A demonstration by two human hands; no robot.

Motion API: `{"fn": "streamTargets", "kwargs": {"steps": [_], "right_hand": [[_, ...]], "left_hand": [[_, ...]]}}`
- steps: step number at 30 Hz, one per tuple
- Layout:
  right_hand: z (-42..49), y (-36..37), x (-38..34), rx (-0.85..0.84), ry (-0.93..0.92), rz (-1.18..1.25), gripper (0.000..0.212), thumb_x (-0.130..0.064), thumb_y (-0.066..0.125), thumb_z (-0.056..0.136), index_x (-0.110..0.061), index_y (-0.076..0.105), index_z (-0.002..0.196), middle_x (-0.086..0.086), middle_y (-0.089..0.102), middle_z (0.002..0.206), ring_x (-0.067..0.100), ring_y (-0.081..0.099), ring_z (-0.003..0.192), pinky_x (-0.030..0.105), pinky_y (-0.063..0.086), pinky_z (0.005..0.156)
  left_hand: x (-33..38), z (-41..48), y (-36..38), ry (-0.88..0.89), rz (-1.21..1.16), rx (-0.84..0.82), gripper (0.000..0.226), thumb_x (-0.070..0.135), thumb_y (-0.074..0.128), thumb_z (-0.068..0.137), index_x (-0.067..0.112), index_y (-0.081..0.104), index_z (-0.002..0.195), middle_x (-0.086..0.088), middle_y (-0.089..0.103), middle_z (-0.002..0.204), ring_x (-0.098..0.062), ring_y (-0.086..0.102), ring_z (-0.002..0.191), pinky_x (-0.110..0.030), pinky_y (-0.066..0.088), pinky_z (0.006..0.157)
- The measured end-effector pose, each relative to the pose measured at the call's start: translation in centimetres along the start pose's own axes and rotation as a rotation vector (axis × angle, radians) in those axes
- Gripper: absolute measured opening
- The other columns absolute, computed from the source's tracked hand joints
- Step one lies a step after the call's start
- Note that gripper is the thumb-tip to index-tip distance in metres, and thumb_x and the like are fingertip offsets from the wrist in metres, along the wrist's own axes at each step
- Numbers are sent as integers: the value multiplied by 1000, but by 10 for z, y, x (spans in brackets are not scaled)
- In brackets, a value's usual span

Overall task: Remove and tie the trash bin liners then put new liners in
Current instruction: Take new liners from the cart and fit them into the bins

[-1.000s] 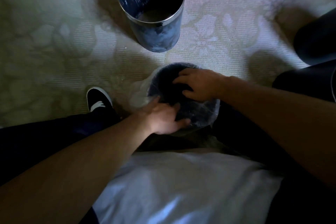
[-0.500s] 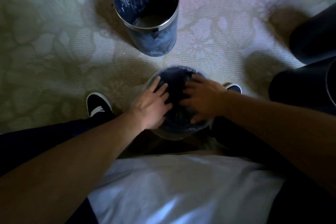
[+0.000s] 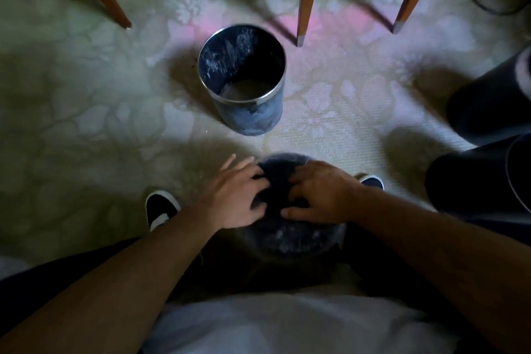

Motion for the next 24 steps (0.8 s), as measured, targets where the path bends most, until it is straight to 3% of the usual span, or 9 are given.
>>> {"fn": "streamTargets", "kwargs": {"steps": [2,4,8,10,13,16,19,22,24], "right_hand": [[14,-23,7,149,139,260,46,-65,46,91,-33,71,113,-6,66,120,18,62,112,34,47,98],[32,-42,21,264,308,528,35,-50,62,92,-32,68,121,-3,65,128,19,62,115,32,48,98],[77,-61,63,479,561,917,36,-32,63,95,-27,64,130,5,66,131,23,62,119,36,50,103],[103,-64,86,591,632,988,41,-28,62,95,-26,59,136,8,65,133,26,62,121,38,48,106],[138,-73,115,673,706,1003,52,-28,61,97,-19,44,146,12,58,138,29,56,126,33,42,106],[171,-81,137,684,752,1029,48,-27,62,95,-9,48,137,17,60,131,34,55,125,32,42,104],[192,-80,152,652,778,1055,36,-21,60,92,-8,54,125,20,63,123,37,57,119,35,44,100],[196,-71,161,638,773,1054,45,-10,57,87,-16,51,132,16,65,122,37,60,115,34,47,98],[197,-64,163,631,751,1109,65,-5,54,83,-31,42,142,12,66,119,38,65,107,44,56,95]], "left_hand": [[-18,13,-18,-177,-298,160,39,32,57,84,20,68,119,-5,62,119,-30,58,115,-34,44,100],[-44,25,-33,-400,-411,215,35,25,64,88,27,63,123,1,63,120,-23,61,108,-31,48,96],[-110,55,-46,-709,-588,326,33,26,67,90,31,60,122,7,69,110,-16,66,98,-32,51,96],[-144,76,-46,-810,-684,407,42,29,69,88,31,55,128,7,69,104,-17,67,98,-37,54,94],[-186,104,-47,-945,-922,490,71,39,69,84,38,34,146,3,60,124,-26,63,108,-54,59,84],[-209,130,-44,-997,-1083,491,77,17,63,97,30,17,158,-1,52,135,-30,59,115,-56,61,74],[-222,141,-42,-995,-1142,428,77,4,56,97,36,19,156,1,48,140,-36,59,118,-54,62,65],[-229,142,-39,-970,-1289,280,84,-6,46,95,47,19,154,-2,47,140,-40,69,102,-48,62,62],[-230,141,-37,-942,-1323,231,86,-12,40,93,51,24,150,-11,57,133,-37,74,85,-44,61,60]]}}
Point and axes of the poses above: each hand's wrist, its own z-axis towards the middle knuckle, its own y-axis out of the palm, x = y × z, the point moved 4 cm from there along z, towards the middle knuckle
